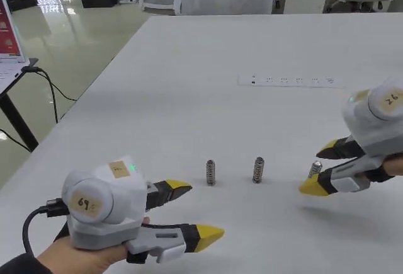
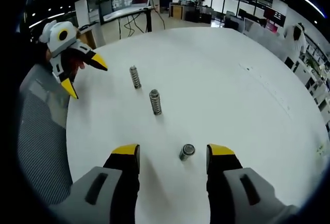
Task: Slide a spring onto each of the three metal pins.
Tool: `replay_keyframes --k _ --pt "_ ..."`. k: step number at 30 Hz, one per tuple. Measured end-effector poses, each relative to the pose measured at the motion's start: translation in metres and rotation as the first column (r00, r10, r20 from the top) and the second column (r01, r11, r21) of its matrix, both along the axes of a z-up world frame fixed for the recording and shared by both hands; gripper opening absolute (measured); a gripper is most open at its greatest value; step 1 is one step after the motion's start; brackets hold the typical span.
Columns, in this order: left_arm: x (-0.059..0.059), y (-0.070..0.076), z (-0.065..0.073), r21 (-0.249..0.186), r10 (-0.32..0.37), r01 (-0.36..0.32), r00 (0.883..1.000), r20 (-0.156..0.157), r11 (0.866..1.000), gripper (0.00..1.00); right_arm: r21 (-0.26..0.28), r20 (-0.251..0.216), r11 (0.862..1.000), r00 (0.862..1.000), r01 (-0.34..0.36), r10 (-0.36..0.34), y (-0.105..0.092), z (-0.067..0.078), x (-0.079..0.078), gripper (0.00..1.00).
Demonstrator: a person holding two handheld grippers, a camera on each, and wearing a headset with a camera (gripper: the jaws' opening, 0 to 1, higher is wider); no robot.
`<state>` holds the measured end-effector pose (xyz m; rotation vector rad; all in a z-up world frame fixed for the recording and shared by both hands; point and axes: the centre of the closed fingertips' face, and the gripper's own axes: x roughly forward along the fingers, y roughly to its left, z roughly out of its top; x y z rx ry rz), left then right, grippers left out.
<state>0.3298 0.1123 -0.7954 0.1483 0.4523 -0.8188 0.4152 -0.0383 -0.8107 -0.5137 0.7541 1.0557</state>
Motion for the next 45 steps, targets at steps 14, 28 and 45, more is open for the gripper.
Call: replay_keyframes --k 14,28,45 --pt "-0.001 0.001 0.000 -0.006 0.011 -0.011 1.000 0.002 1.000 0.54 0.093 0.040 0.994 0.997 0.062 -0.066 -0.009 0.008 -0.027 0.55" --pt "0.000 0.004 0.001 -0.017 0.028 -0.028 1.000 -0.001 0.999 0.59 0.241 0.070 0.963 0.987 0.123 -0.144 -0.010 0.018 -0.047 0.60" --pt "0.004 0.009 0.001 -0.031 0.063 -0.063 0.998 -0.011 0.998 0.66 0.320 0.132 0.931 0.964 0.177 -0.229 -0.019 0.016 -0.053 0.66"
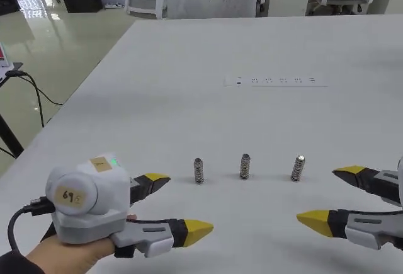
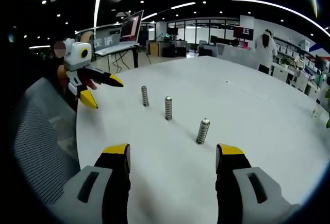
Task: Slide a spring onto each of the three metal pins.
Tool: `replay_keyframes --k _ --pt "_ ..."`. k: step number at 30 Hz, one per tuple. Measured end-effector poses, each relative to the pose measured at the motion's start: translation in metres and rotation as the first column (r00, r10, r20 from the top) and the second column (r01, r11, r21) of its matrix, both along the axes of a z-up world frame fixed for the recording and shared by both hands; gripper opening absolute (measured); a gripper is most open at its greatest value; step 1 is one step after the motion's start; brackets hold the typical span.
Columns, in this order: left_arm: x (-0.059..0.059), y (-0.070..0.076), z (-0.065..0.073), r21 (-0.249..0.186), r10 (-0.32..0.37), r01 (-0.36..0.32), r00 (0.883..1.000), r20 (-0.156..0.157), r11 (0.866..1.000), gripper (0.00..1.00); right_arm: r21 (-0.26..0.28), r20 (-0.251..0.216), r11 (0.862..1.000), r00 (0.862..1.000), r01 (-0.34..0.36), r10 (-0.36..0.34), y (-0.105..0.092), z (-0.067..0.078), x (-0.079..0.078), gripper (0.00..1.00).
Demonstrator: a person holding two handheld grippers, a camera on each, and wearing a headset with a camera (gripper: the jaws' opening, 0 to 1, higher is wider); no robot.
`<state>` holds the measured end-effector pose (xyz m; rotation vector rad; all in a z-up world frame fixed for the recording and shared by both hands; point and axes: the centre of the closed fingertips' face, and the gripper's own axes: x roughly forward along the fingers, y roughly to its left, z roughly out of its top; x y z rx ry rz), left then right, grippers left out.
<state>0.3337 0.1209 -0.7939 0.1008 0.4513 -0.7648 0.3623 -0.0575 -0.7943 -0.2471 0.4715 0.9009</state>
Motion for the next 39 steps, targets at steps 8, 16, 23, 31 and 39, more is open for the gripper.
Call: replay_keyframes --k 8,16,23,31,39 --pt "0.0004 0.0010 -0.0013 -0.008 0.011 -0.011 1.000 -0.007 1.000 0.69 0.003 0.017 1.000 1.000 0.008 -0.008 0.0018 0.0020 0.0032 0.67" --pt "-0.0002 0.0005 -0.0047 -0.010 0.013 -0.014 1.000 -0.026 1.000 0.71 -0.002 0.026 1.000 1.000 0.011 -0.011 0.0025 0.0036 0.0040 0.67" --pt "-0.0007 0.0004 -0.0069 -0.006 0.012 -0.012 0.999 -0.038 1.000 0.72 -0.010 0.031 1.000 0.999 0.013 -0.013 0.0023 0.0034 0.0049 0.67" --pt "-0.0007 0.0003 -0.0071 -0.004 0.011 -0.011 0.999 -0.039 1.000 0.72 -0.023 0.031 1.000 1.000 0.003 -0.003 0.0032 0.0012 0.0044 0.67" --pt "-0.0026 -0.0007 -0.0081 -0.001 0.005 -0.005 0.999 -0.045 1.000 0.72 -0.032 0.027 0.999 1.000 0.000 0.001 0.0039 -0.0011 0.0030 0.67"
